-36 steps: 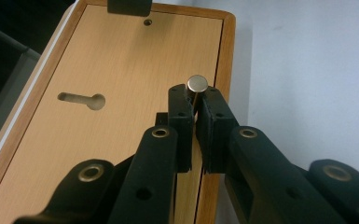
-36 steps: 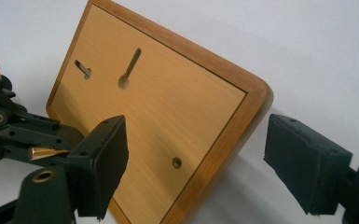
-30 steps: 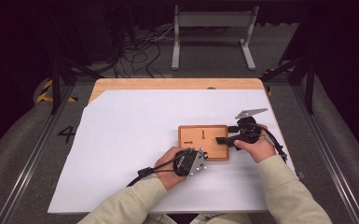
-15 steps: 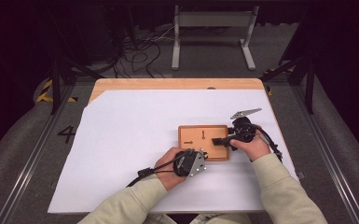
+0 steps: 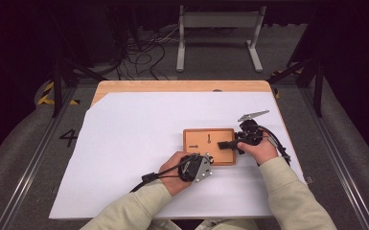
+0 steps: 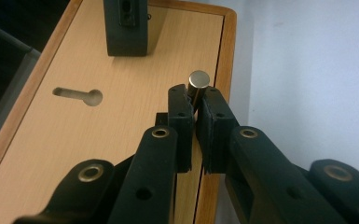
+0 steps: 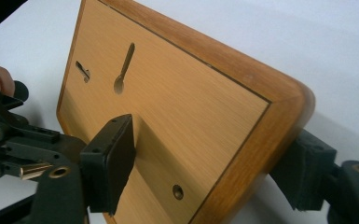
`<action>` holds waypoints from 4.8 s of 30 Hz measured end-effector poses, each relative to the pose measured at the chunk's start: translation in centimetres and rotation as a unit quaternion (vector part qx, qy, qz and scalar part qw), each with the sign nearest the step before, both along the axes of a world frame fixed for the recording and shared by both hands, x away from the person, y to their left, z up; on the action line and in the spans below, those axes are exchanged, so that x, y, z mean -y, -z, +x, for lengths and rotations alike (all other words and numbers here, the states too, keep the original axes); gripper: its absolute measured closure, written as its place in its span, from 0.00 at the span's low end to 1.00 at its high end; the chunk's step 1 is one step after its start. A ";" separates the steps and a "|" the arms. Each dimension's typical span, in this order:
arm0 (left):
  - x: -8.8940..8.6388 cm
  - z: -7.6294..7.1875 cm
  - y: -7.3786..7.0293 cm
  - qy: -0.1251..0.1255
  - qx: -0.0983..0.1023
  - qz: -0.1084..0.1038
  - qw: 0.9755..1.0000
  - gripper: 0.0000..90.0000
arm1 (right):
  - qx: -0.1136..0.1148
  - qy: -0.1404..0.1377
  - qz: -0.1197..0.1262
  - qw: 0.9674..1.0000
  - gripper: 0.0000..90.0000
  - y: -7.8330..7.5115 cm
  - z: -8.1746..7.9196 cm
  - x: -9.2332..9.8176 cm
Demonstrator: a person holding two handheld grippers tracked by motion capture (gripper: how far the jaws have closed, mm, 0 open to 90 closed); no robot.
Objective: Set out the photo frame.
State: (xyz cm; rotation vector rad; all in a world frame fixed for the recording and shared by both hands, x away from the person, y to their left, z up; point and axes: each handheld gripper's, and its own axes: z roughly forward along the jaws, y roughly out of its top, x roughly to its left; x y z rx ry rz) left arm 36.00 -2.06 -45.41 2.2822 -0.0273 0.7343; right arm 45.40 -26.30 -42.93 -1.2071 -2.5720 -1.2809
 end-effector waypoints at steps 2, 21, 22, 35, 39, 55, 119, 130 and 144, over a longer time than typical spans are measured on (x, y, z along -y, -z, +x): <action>0.0 0.1 0.0 -0.001 -0.004 -0.003 1.000 0.93 | -0.011 0.005 0.004 1.000 0.36 0.0 0.1 0.1; -0.4 -0.7 -0.5 0.037 -0.039 -0.026 0.998 0.78 | 0.004 -0.045 0.000 0.999 0.59 -2.0 -1.3 1.7; -0.5 -0.8 -0.7 0.047 -0.045 -0.032 0.997 0.77 | 0.007 -0.051 0.001 0.999 0.60 -2.1 -1.4 1.9; -0.6 -2.1 -1.6 0.095 -0.082 -0.062 0.990 0.68 | 0.060 -0.108 -0.024 0.992 0.67 -3.2 -3.6 2.2; -1.9 -2.4 -2.6 0.103 -0.084 -0.106 0.985 0.65 | 0.078 -0.123 -0.035 0.989 0.69 -3.5 -4.4 2.2; -11.4 -1.7 -4.9 0.033 -0.137 -0.236 0.961 0.55 | 0.154 -0.148 -0.085 0.973 0.70 -4.0 -7.3 1.6; -17.5 3.1 -2.2 -0.148 -0.199 -0.259 0.933 0.49 | 0.146 -0.079 -0.117 0.979 1.00 0.1 -14.0 1.5; -17.4 3.2 -2.1 -0.148 -0.201 -0.256 0.934 0.49 | 0.127 -0.062 -0.129 0.982 1.00 1.2 -13.3 1.1; -17.3 3.1 -2.1 -0.149 -0.204 -0.256 0.933 0.49 | 0.108 -0.036 -0.131 0.985 1.00 1.6 -12.2 0.8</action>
